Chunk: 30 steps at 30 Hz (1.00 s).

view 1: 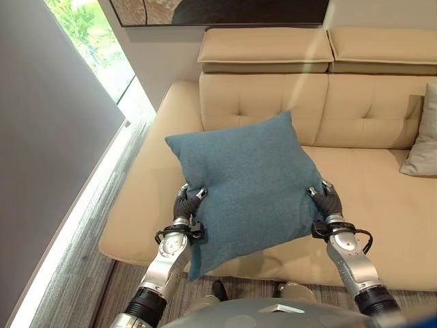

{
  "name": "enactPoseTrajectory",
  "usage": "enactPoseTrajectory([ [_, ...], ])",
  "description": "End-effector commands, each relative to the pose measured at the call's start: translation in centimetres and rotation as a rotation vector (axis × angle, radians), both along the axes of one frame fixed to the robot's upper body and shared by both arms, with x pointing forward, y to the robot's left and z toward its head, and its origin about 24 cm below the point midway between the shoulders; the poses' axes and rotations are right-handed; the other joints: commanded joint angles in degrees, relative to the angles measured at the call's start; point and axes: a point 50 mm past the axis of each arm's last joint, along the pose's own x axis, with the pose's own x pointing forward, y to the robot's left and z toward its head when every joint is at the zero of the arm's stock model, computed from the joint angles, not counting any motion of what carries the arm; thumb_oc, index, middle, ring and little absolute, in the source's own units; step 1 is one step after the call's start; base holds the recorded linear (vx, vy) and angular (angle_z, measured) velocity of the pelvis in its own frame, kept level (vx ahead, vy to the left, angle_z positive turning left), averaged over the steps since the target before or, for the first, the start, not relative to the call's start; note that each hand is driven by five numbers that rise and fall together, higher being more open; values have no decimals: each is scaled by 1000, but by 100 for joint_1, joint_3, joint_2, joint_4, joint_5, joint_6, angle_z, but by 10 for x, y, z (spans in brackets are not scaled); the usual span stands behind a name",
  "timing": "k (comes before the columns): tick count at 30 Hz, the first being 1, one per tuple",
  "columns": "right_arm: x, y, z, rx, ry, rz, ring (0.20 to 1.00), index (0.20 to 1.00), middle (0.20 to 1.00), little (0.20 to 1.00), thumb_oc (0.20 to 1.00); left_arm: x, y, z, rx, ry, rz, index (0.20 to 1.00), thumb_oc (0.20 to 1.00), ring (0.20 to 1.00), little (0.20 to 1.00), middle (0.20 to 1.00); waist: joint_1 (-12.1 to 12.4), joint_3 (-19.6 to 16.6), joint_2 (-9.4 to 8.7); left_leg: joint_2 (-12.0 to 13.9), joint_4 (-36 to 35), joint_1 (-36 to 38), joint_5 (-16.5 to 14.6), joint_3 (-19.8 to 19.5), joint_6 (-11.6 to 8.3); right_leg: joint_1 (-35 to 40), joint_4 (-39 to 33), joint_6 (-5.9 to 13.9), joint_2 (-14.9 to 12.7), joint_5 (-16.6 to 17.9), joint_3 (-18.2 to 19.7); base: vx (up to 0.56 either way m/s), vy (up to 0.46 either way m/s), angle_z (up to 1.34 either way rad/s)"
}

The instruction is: Pick up all the scattered cushions and arrange them neatly on the sofa.

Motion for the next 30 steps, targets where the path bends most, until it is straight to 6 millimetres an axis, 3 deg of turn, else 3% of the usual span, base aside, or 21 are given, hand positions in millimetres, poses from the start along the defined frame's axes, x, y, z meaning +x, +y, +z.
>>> enactPoseTrajectory([
  [1, 32, 21, 66, 52, -344, 67, 200, 200, 200, 200, 200, 38, -21, 60, -31, -303, -122, 200, 200, 200, 200, 200, 23, -112, -337, -233, 733, -131, -828, -732, -17, 124, 155, 558, -214, -345, 42, 32, -147, 36],
  [4, 36, 15, 71, 30, -353, 64, 200, 200, 200, 200, 200, 44, -24, 67, -46, -331, -134, 200, 200, 200, 200, 200, 129, 85, -406, -291, 1437, -810, -831, -1289, -152, 301, 82, 421, -167, -396, 48, 38, -106, 26],
  [6, 37, 15, 73, 33, -363, 60, 200, 200, 200, 200, 200, 44, -25, 70, -46, -341, -137, 200, 200, 200, 200, 200, 160, 96, -426, -375, 1245, -1088, -664, -1430, -176, 296, 47, 430, -149, -406, 17, 55, -9, 14],
  [10, 40, 18, 77, 19, -382, 64, 200, 200, 200, 200, 200, 46, -28, 73, -28, -351, -146, 200, 200, 200, 200, 200, 160, 55, -335, -325, 684, -1061, -341, -1425, -161, 236, 43, 476, -57, -487, 37, 110, 72, -13],
  [15, 41, 22, 77, 10, -381, 87, 200, 200, 200, 200, 200, 46, -21, 75, 21, -360, -139, 200, 200, 200, 200, 200, 189, -83, -356, -330, 102, -553, -272, -1140, -88, 217, 37, 551, -95, -496, 245, 170, 132, -33],
  [17, 47, 23, 87, -24, -413, 92, 200, 200, 200, 200, 200, 52, -18, 84, 51, -396, -124, 200, 200, 200, 200, 200, 207, -100, -328, -335, -82, -515, -227, -1069, -66, 88, 37, 595, -126, -455, 296, 79, 94, -2],
  [21, 71, 35, 118, -59, -531, 62, 200, 200, 200, 200, 200, 77, -35, 117, 65, -514, -126, 200, 200, 200, 200, 200, 79, 30, -203, -284, -84, -1118, -37, -1043, -108, -622, 37, 678, -185, -260, 346, -80, 30, 1],
  [23, 94, 58, 163, -115, -697, 39, 200, 200, 200, 200, 200, 111, -59, 165, 130, -661, -148, 200, 200, 200, 200, 200, -95, -16, -146, -304, -84, -1875, 202, -1054, -186, -1375, 37, 694, -145, -30, 363, -142, 21, -1],
  [29, 113, 69, 213, -179, -869, -20, 200, 200, 200, 200, 200, 136, -69, 225, 285, -835, -131, 200, 200, 200, 200, 200, -195, 57, -84, -339, -84, -2407, 350, -1063, -228, -1943, 37, 744, -128, 98, 421, -42, 18, -17],
  [30, 114, 71, 232, -180, -942, -47, 200, 200, 200, 200, 200, 139, -74, 242, 314, -893, -118, 200, 200, 200, 200, 200, -217, 65, -63, -344, -84, -2519, 374, -1076, -242, -2080, 37, 760, -139, 124, 434, -3, 28, -10],
])
